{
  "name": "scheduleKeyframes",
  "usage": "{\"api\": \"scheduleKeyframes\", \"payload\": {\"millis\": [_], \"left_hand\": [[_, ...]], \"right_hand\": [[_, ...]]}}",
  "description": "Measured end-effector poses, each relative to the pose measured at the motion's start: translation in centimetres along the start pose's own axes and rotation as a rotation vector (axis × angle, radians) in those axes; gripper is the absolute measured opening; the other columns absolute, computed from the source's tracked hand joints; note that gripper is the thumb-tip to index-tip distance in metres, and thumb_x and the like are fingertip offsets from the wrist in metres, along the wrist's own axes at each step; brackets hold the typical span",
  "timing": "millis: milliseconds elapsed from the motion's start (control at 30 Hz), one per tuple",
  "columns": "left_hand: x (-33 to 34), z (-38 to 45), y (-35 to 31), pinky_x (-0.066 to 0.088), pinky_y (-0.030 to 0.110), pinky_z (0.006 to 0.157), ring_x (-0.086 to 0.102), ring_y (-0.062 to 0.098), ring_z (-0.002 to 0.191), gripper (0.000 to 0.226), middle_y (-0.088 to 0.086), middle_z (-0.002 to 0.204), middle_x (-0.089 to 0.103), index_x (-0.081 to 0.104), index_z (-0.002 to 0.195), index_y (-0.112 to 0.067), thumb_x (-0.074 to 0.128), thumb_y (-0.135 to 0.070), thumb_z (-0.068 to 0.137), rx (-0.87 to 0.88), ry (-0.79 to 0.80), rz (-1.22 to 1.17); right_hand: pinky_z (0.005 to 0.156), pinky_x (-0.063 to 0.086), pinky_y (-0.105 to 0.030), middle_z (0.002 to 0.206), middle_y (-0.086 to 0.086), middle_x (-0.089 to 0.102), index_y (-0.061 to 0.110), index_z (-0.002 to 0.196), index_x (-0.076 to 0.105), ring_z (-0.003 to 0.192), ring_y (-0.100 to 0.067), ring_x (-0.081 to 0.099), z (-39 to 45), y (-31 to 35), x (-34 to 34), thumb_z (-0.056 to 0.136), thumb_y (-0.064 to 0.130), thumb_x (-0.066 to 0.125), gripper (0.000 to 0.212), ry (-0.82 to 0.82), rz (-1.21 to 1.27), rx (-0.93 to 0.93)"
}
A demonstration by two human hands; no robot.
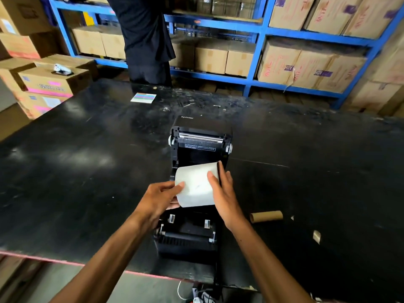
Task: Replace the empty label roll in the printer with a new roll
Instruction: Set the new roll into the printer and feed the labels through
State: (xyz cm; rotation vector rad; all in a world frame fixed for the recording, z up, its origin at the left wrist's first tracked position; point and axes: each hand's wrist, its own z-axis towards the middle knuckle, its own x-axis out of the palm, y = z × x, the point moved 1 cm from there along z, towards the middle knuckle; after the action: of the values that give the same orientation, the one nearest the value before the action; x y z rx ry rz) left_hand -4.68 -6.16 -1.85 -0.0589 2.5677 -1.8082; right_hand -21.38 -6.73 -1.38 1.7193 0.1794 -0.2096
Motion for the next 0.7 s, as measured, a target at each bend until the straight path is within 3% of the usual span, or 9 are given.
{"api": "scheduleKeyframes", "payload": {"millis": [133,200,367,533,700], "left_hand": [[-0.8,0.7,0.4,0.059,0.026,0.072,0.072,0.014,0.073,0.021,0.003,0.087,0.077,0.072,0.103,-0.007,0.064,-0.019,0.088,0.050,-0.001,0.023],[-1.0,1.0,0.4,0.058,0.035,0.083,0.070,0.016,0.079,0.012,0.002,0.089,0.077,0.074,0.096,-0.015,0.065,-0.017,0.088,0.067,-0.006,0.058],[-0.6,2.0,0.5,0.055,0.040,0.081,0.064,0.022,0.085,0.016,0.009,0.092,0.075,0.073,0.083,-0.024,0.066,-0.009,0.086,0.076,-0.053,0.166],[-1.1,2.9,1.1,0.059,0.044,0.079,0.071,0.030,0.085,0.017,0.007,0.087,0.076,0.074,0.099,-0.012,0.068,-0.007,0.084,0.088,-0.118,0.245],[-1.2,3.2,1.6,0.058,0.039,0.082,0.069,0.017,0.080,0.022,0.006,0.093,0.076,0.073,0.103,-0.011,0.068,-0.004,0.083,0.139,-0.145,0.333]], "right_hand": [[0.118,0.011,-0.051,0.159,0.007,-0.018,0.059,0.139,0.008,0.148,-0.027,0.002,0.9,-0.3,0.0,0.088,0.064,0.039,0.060,0.088,-0.124,0.049],[0.118,0.009,-0.057,0.159,0.008,-0.019,0.063,0.136,0.007,0.148,-0.030,-0.002,1.4,-0.8,0.0,0.086,0.067,0.038,0.059,0.097,-0.174,0.062],[0.118,0.007,-0.057,0.160,0.006,-0.017,0.060,0.139,0.003,0.148,-0.026,-0.005,1.8,-2.0,-0.1,0.089,0.062,0.038,0.060,0.141,-0.204,0.072],[0.118,0.004,-0.057,0.160,0.006,-0.013,0.055,0.141,0.000,0.148,-0.022,-0.005,2.3,-2.4,0.1,0.091,0.060,0.036,0.062,0.173,-0.289,0.054],[0.119,0.002,-0.055,0.161,0.007,-0.011,0.052,0.142,-0.002,0.148,-0.017,-0.007,2.3,-3.5,0.6,0.094,0.056,0.033,0.059,0.175,-0.273,0.057]]}}
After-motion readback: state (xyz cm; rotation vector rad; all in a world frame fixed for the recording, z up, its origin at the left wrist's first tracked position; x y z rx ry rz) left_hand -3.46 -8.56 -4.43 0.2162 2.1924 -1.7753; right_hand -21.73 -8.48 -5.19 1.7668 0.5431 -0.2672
